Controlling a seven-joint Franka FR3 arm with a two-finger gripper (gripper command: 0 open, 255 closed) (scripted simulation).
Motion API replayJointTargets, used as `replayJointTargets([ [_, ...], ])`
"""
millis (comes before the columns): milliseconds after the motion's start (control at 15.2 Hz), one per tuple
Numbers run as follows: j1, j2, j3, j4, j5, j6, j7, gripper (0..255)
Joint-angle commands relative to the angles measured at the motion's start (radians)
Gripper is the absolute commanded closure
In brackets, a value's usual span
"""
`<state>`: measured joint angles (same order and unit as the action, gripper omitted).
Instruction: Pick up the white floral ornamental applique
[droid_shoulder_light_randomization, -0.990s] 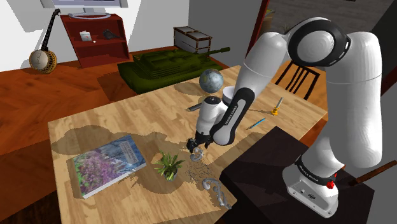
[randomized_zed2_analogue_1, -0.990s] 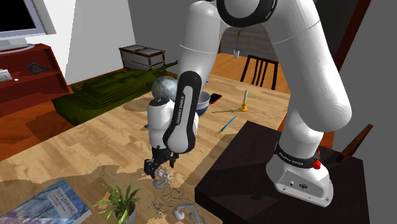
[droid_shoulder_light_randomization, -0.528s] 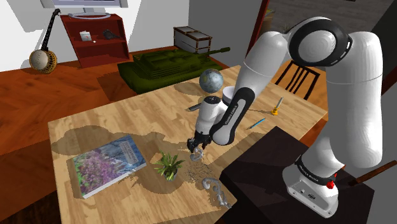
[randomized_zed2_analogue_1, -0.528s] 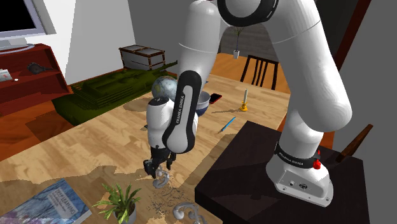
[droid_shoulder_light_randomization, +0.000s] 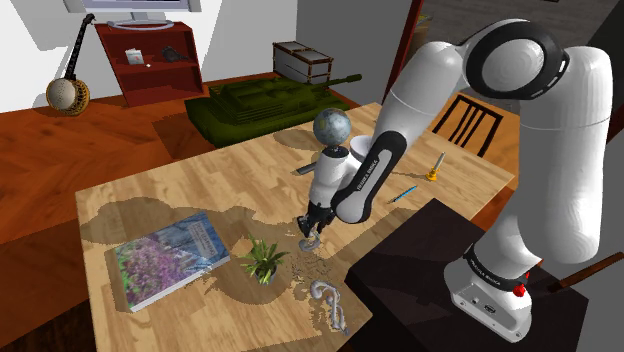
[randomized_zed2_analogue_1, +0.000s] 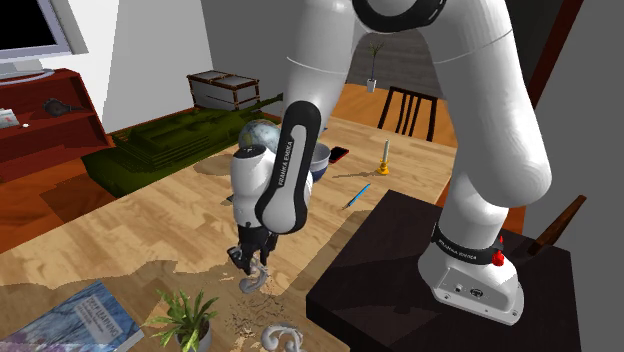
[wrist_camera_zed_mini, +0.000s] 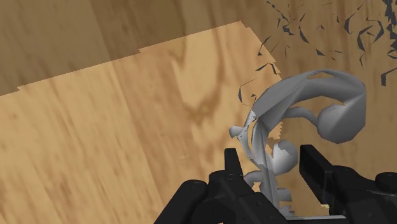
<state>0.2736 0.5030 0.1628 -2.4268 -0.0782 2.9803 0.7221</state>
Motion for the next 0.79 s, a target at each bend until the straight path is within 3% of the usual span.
replayJointTargets([
  [0, -0.007, -0.03, 0.011, -0.008, 0.006, -0.023, -0.002, 255],
  [726, -0.051, -0.17, 0.064, -0.043, 0.047, -0.129, -0.026, 255],
])
